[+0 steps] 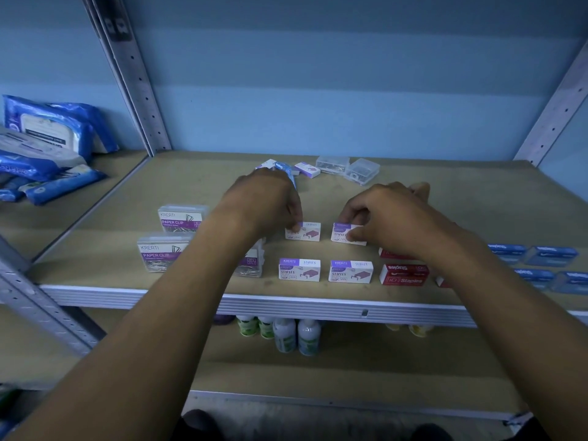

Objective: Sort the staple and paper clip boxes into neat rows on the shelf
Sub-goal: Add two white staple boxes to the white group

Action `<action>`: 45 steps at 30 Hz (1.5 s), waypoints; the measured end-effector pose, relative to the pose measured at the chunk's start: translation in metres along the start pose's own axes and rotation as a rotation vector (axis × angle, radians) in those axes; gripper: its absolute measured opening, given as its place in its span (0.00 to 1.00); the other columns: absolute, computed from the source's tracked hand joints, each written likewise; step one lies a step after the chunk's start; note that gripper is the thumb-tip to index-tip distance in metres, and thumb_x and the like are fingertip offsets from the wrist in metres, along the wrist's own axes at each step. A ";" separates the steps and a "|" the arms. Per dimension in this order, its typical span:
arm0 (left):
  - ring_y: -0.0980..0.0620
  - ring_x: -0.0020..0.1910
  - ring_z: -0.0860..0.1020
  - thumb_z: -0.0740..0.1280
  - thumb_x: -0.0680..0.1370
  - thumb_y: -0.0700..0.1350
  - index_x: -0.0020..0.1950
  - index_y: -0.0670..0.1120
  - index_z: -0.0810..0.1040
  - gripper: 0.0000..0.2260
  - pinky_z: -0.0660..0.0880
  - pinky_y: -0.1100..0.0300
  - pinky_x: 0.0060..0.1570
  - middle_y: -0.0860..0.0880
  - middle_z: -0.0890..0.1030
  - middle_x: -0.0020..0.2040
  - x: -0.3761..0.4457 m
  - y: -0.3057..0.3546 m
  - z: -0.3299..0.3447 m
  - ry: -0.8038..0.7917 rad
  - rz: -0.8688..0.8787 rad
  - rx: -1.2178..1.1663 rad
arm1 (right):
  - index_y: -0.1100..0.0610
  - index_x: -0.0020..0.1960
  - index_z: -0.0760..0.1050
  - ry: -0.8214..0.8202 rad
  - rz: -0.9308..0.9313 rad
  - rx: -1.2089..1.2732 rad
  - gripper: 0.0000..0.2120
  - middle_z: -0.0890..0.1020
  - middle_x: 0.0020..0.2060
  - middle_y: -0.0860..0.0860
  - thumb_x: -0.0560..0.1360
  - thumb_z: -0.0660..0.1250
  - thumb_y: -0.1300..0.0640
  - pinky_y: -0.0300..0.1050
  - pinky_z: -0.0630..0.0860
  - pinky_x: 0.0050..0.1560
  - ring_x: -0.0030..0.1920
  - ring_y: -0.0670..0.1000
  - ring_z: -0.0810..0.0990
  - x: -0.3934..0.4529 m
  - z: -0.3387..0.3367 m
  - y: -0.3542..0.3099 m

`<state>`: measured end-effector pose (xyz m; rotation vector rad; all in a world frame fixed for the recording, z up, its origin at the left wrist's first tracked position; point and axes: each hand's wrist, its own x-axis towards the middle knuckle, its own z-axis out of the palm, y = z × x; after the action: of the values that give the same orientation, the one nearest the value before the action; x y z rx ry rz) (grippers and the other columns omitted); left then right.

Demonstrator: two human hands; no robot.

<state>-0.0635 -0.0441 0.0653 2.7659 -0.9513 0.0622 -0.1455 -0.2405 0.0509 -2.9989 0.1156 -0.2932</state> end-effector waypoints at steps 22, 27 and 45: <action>0.57 0.48 0.77 0.76 0.69 0.50 0.38 0.59 0.86 0.03 0.77 0.57 0.49 0.57 0.84 0.41 -0.013 -0.005 0.001 -0.038 -0.035 -0.118 | 0.40 0.48 0.83 -0.050 -0.030 0.043 0.08 0.80 0.39 0.36 0.70 0.77 0.43 0.50 0.56 0.50 0.50 0.40 0.71 -0.008 -0.005 -0.003; 0.59 0.48 0.77 0.77 0.69 0.50 0.40 0.57 0.86 0.03 0.77 0.58 0.48 0.59 0.84 0.40 -0.013 -0.007 0.001 -0.043 -0.035 -0.118 | 0.39 0.47 0.83 -0.049 -0.032 0.035 0.07 0.80 0.40 0.36 0.70 0.76 0.42 0.50 0.56 0.51 0.50 0.39 0.71 -0.008 -0.004 -0.003; 0.58 0.54 0.75 0.73 0.72 0.55 0.59 0.56 0.81 0.15 0.75 0.57 0.55 0.60 0.81 0.55 -0.009 -0.006 -0.011 0.099 0.063 -0.040 | 0.37 0.60 0.77 0.000 0.014 0.110 0.13 0.79 0.55 0.39 0.76 0.69 0.41 0.48 0.58 0.57 0.58 0.43 0.72 0.003 -0.016 0.009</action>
<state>-0.0669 -0.0319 0.0737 2.6692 -1.0023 0.1861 -0.1460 -0.2519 0.0658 -2.8881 0.1163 -0.2890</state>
